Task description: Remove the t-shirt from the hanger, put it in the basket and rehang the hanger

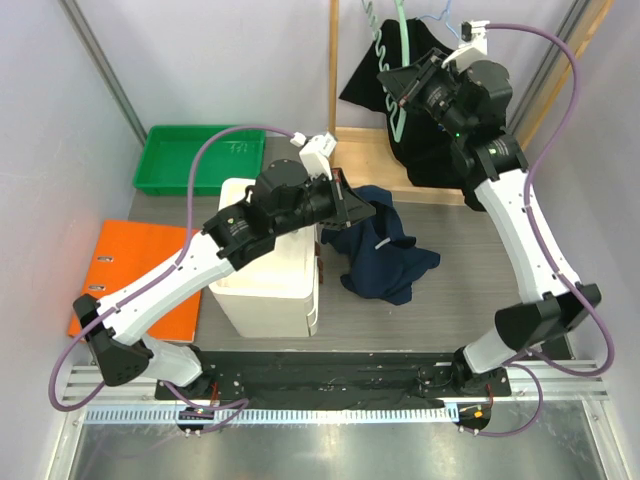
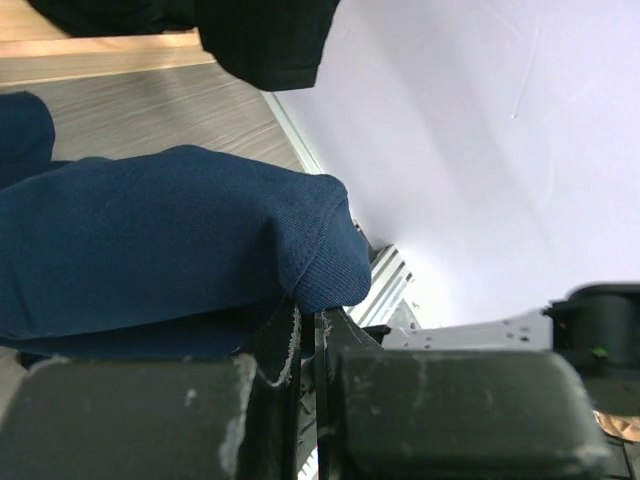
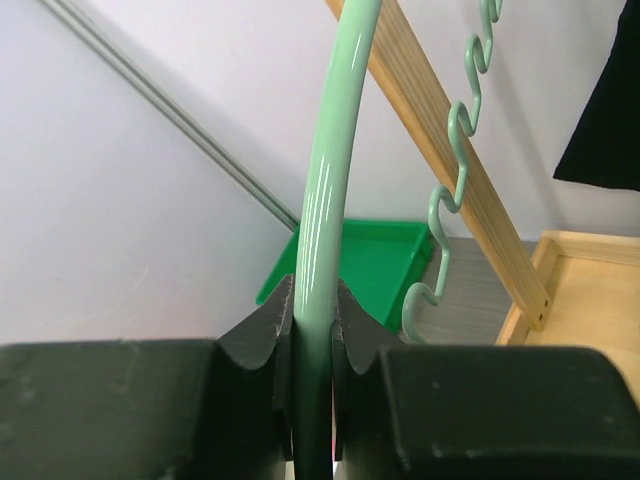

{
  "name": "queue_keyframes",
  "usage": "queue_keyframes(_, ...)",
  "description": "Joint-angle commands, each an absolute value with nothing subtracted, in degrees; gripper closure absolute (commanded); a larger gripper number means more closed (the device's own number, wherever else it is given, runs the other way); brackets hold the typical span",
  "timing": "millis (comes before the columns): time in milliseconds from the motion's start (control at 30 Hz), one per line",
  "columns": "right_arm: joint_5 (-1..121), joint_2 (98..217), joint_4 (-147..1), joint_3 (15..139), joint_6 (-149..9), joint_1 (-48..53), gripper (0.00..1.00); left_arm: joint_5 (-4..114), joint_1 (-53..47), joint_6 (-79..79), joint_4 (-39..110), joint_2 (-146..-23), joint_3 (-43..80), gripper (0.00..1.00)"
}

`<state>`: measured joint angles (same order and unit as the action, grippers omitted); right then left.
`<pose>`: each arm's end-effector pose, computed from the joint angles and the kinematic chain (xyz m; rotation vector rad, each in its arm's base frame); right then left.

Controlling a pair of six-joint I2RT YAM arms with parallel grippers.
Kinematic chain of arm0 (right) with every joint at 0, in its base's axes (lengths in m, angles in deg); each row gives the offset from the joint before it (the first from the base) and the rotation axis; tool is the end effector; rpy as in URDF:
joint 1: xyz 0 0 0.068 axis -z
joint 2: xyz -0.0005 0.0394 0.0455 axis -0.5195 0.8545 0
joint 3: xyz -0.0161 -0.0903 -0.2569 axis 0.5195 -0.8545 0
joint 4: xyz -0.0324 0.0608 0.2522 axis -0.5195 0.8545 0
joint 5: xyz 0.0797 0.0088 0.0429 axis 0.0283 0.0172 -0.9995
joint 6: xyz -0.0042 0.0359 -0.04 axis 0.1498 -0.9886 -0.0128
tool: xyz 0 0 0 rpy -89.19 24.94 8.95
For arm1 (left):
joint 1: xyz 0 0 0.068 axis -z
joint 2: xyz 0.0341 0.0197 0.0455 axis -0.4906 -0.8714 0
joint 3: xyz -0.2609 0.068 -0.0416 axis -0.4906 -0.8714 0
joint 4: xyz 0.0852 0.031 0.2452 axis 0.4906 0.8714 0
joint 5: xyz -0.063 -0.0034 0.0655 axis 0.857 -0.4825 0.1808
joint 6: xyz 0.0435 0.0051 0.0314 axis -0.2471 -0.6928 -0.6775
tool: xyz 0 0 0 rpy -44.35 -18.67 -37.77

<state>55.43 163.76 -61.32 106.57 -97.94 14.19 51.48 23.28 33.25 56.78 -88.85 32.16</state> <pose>0.3121 0.1038 0.5219 0.0579 1.5298 0.8796 0.1900 -0.2540 0.4339 0.2055 1.9841 -1.2484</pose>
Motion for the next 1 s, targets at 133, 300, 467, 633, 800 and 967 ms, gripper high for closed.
queue_keyframes(133, 50.9, 170.2, -79.5, 111.7, -108.7, 19.6, 0.99, 52.1, 24.1, 33.3, 54.7, -85.8, 33.4, 1.0)
queue_keyframes(300, 47.4, 173.8, -81.5, 114.5, -114.4, 22.8, 0.99, 51.7, 24.3, 33.1, 55.1, -85.4, 33.6, 1.0)
queue_keyframes(467, 40.2, 177.7, -81.9, 117.7, -121.9, 24.6, 0.99, 51.8, 24.6, 33.1, 55.1, -85.7, 34.0, 1.0)
queue_keyframes(633, 35.2, 179.2, -82.9, 118.3, -130.2, 25.2, 0.99, 51.8, 24.9, 33.1, 55.2, -86.1, 34.2, 1.0)
queue_keyframes(800, 31.9, 179.2, -83.8, 119.7, -135.9, 25.7, 0.99, 51.7, 25.3, 33.0, 55.2, -86.1, 34.0, 1.0)
queue_keyframes(967, 30.0, 177.6, -82.0, 120.1, -137.8, 25.9, 0.99, 51.5, 25.6, 32.9, 55.0, -86.1, 33.9, 1.0)
